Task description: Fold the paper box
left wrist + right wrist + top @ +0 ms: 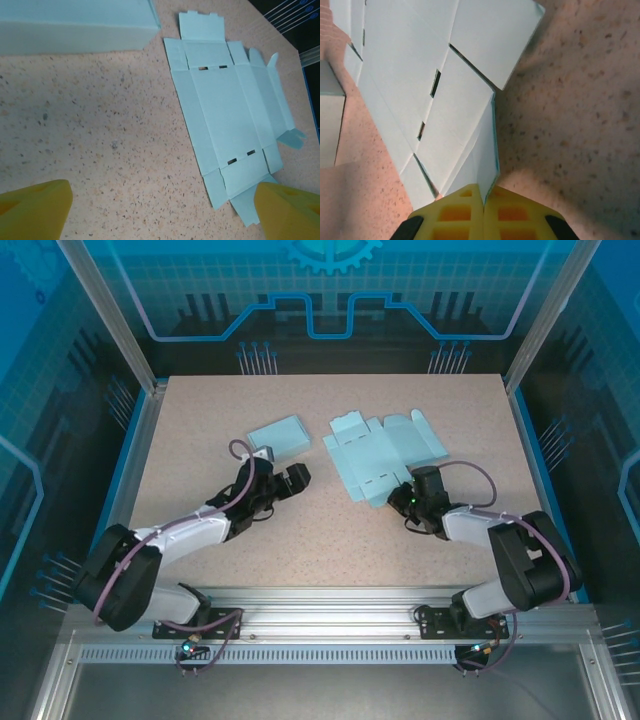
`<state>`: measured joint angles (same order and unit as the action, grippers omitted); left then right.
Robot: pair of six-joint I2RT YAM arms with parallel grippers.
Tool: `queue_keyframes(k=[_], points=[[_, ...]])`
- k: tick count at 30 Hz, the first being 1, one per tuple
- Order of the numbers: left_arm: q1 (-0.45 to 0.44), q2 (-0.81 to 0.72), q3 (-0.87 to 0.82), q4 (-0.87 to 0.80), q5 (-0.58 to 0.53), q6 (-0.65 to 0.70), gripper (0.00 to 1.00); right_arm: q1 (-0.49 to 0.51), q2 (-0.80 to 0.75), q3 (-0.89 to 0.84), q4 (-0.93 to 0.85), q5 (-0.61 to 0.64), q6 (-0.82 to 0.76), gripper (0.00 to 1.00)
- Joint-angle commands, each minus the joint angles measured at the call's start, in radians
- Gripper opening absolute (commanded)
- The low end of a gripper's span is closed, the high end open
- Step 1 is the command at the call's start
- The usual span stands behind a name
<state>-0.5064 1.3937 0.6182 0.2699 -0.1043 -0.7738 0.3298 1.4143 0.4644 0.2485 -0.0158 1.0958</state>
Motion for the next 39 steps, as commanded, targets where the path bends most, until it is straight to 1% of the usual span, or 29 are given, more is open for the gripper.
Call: queue_keyframes(k=[1,6,9,11,15,20,25,30,32,33,35,37,38,39], points=[[-0.015,0.04,-0.005,0.048,0.066,-0.037,0.95,0.036,-0.063,-0.04,-0.025,0.013,0.101,0.0],[-0.051,0.121,0.019,0.1,0.118,-0.074,0.94,0.091,-0.162,-0.055,-0.074,0.068,0.176,0.0],[-0.077,0.183,0.035,0.134,0.137,-0.123,0.88,0.127,-0.211,-0.065,-0.095,0.109,0.223,0.0],[-0.09,0.23,0.037,0.189,0.167,-0.164,0.86,0.148,-0.239,-0.075,-0.098,0.132,0.258,0.0],[-0.111,0.306,0.037,0.284,0.215,-0.226,0.86,0.166,-0.297,-0.092,-0.092,0.152,0.303,0.0],[-0.131,0.368,0.062,0.359,0.247,-0.27,0.86,0.201,-0.375,-0.085,-0.151,0.21,0.31,0.0],[-0.144,0.434,0.096,0.426,0.284,-0.32,0.81,0.251,-0.405,-0.099,-0.166,0.269,0.334,0.0],[-0.16,0.507,0.133,0.494,0.313,-0.37,0.75,0.286,-0.369,-0.095,-0.143,0.282,0.343,0.0],[-0.172,0.532,0.152,0.51,0.323,-0.38,0.67,0.301,-0.341,-0.086,-0.129,0.28,0.344,0.0],[-0.174,0.542,0.157,0.519,0.326,-0.383,0.61,0.305,-0.329,-0.077,-0.125,0.281,0.343,0.0],[-0.175,0.554,0.154,0.545,0.322,-0.393,0.46,0.314,-0.298,-0.062,-0.127,0.274,0.336,0.0],[-0.174,0.548,0.142,0.553,0.297,-0.39,0.35,0.319,-0.273,-0.05,-0.131,0.269,0.328,0.0],[-0.173,0.541,0.137,0.546,0.286,-0.379,0.31,0.321,-0.262,-0.046,-0.133,0.268,0.323,0.0],[-0.172,0.534,0.135,0.532,0.278,-0.366,0.31,0.322,-0.254,-0.044,-0.133,0.267,0.319,0.0]])
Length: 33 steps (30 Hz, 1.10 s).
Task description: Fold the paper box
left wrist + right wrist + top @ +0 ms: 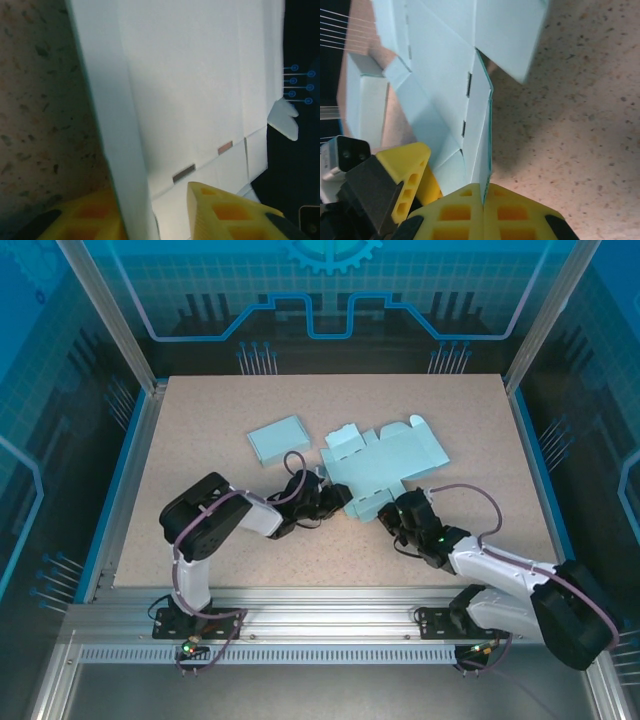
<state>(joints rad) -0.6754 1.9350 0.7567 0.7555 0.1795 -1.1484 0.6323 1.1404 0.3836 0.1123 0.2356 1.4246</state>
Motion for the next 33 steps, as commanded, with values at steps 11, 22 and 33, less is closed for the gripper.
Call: queue_keyframes(k=[11,22,33], points=[[0.05,-0.197,0.0,-0.26,-0.037,0.326,0.09,0.022,-0.036,0.083,-0.206,0.099,-0.267,0.49],[0.081,-0.43,0.198,-0.896,-0.087,1.06,0.0,0.022,-0.324,0.192,-0.452,0.133,-0.63,1.0],[0.082,-0.588,0.283,-1.101,-0.236,1.571,0.0,-0.006,-0.359,0.319,-0.47,0.208,-1.016,1.0]])
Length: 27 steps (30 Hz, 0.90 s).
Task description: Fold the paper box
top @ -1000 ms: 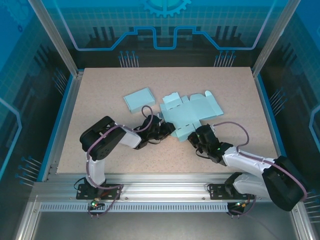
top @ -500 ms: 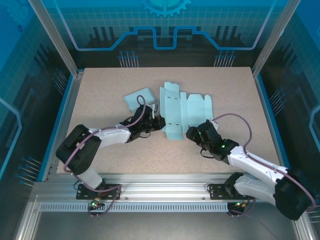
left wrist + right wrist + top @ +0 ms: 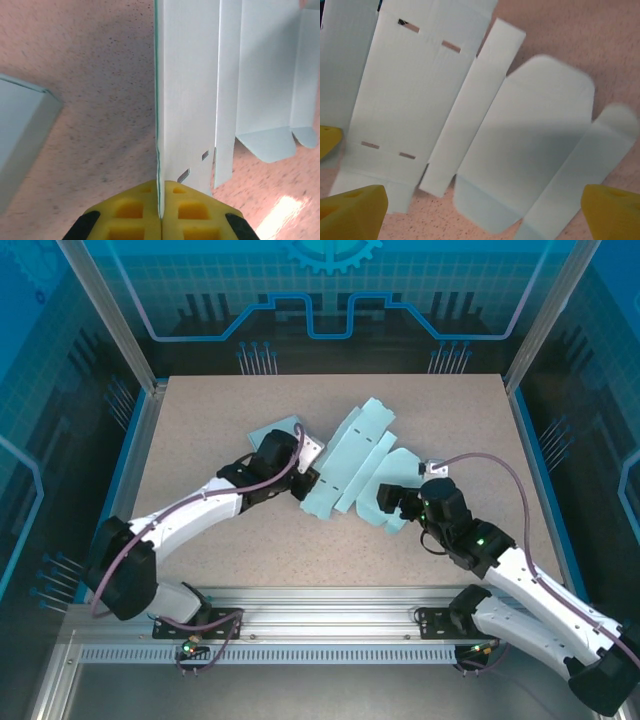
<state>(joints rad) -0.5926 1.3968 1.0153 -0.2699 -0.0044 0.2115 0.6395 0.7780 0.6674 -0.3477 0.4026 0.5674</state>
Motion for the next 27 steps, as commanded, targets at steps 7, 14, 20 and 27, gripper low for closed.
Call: queue_keyframes(k=[7,14,20,27], points=[[0.011,-0.119,0.032,-0.125,-0.042,0.469,0.0,-0.021,0.069,0.129,-0.074,0.014,-0.254,1.0],[0.061,-0.155,0.045,-0.154,0.069,0.752,0.0,-0.062,0.048,0.133,0.004,-0.192,-0.325,1.0],[0.063,-0.097,0.052,-0.079,0.106,0.822,0.0,-0.133,0.029,0.123,0.026,-0.281,-0.27,1.0],[0.019,0.045,0.031,0.062,-0.019,0.846,0.0,-0.278,0.081,0.134,-0.011,-0.453,-0.164,1.0]])
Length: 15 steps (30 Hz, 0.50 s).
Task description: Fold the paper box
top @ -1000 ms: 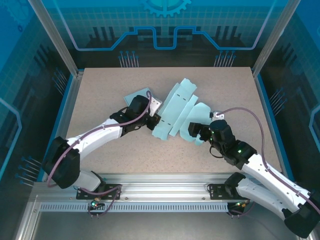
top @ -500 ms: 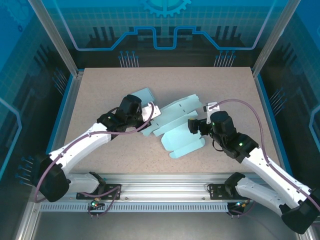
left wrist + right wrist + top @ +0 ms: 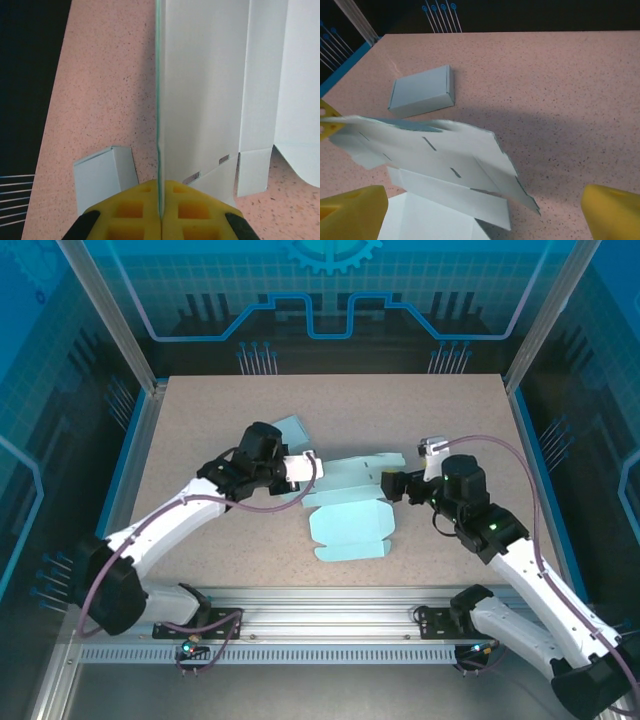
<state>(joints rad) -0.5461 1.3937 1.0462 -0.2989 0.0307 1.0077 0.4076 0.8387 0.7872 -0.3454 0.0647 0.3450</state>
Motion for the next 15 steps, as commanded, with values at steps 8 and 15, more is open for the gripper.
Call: queue_keyframes(k=[8,15], points=[[-0.092,0.153,-0.098,0.424,-0.293,0.066,0.0,-0.172,0.05,-0.02,0.035,-0.243,0.191,0.96],[-0.138,0.228,-0.184,0.676,-0.428,0.131,0.0,-0.202,0.114,0.027,-0.025,-0.228,0.242,0.93]])
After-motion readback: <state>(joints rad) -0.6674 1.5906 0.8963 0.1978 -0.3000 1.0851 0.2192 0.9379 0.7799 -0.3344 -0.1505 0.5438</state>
